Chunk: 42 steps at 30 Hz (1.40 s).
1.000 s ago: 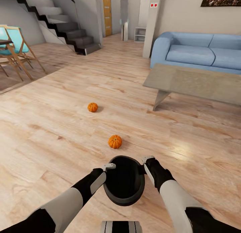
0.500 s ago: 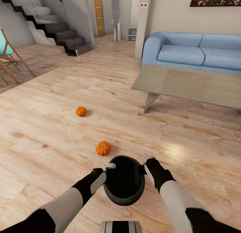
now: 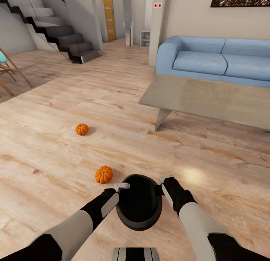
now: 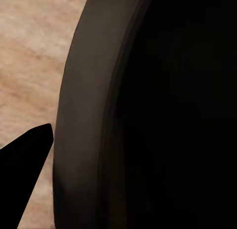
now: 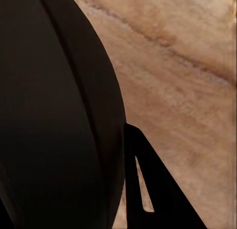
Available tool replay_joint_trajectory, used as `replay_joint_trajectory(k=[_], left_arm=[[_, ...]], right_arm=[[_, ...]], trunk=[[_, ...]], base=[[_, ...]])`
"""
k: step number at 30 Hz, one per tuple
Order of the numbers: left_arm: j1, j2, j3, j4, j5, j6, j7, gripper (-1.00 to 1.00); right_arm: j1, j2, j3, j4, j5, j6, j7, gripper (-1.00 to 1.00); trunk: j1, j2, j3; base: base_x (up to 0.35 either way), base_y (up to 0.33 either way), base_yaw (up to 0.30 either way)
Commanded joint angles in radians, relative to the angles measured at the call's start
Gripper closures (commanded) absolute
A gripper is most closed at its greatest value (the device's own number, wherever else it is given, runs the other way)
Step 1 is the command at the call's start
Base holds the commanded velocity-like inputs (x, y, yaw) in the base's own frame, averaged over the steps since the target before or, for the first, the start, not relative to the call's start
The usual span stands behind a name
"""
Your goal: Place each of the two pumpkins and all three candles from the living room inside a cabinet in the living room (use any cabinet), then make sure every cabinet is closed, and position the cauldron so it is next to a table in the living room.
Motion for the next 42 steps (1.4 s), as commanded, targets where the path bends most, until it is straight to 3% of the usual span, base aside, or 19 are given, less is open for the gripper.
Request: replay_joint_trajectory(k=[1,42], left_arm=[[0.000,0.002,-0.007,0.009,-0.032,0.008,0.012,1.00],[0.000,0.002,-0.007,0.009,-0.032,0.008,0.012,1.00]], right_arm=[[-0.001,0.001,-0.028,-0.001,-0.034,0.003,0.003,1.00],[-0.001,0.001,-0.028,-0.004,-0.034,0.003,0.003,1.00]], trunk=[[0.000,0.000,-0.001],[0.000,0.000,-0.001]], base=[[0.207,-0.239,0.000],[0.212,-0.239,0.000]])
